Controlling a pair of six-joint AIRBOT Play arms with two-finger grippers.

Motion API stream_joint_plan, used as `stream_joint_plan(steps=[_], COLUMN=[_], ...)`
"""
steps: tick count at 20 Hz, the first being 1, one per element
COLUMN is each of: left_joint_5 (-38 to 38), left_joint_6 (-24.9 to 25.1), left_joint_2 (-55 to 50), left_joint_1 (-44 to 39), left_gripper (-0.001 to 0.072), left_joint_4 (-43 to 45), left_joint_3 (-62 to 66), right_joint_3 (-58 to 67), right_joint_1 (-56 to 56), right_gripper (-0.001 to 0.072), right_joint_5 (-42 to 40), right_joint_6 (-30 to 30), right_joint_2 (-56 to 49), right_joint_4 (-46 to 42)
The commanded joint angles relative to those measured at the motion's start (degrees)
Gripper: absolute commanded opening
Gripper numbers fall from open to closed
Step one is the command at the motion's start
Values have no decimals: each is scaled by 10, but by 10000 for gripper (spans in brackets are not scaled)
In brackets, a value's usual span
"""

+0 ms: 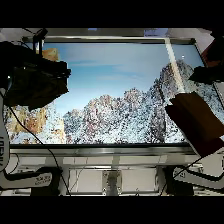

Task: Fold the shirts.

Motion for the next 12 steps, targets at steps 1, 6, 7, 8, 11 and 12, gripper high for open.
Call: stream_joint_plan(steps=[1,6,7,8,11,12], left_joint_5=[0,-61,-86,-107,-132,-134], left_joint_6=[3,-22,-72,-115,-191,-191], left_joint_2=[0,-4,-9,-19,-80,-109], left_joint_1=[0,2,7,17,72,90], left_gripper=[14,23,49,278,547,547], left_joint_4=[7,313,410,477,459,411], left_joint_3=[1,-2,-6,-10,-10,-9], right_joint_3=[0,0,0,0,0,0], right_joint_1=[0,0,0,0,0,0], right_gripper=[253,253,253,253,253,253], right_joint_5=[0,0,0,0,0,0], right_joint_6=[0,0,0,0,0,0], right_joint_2=[0,0,0,0,0,0], right_joint_4=[-1,0,-1,-1,-1,-1])
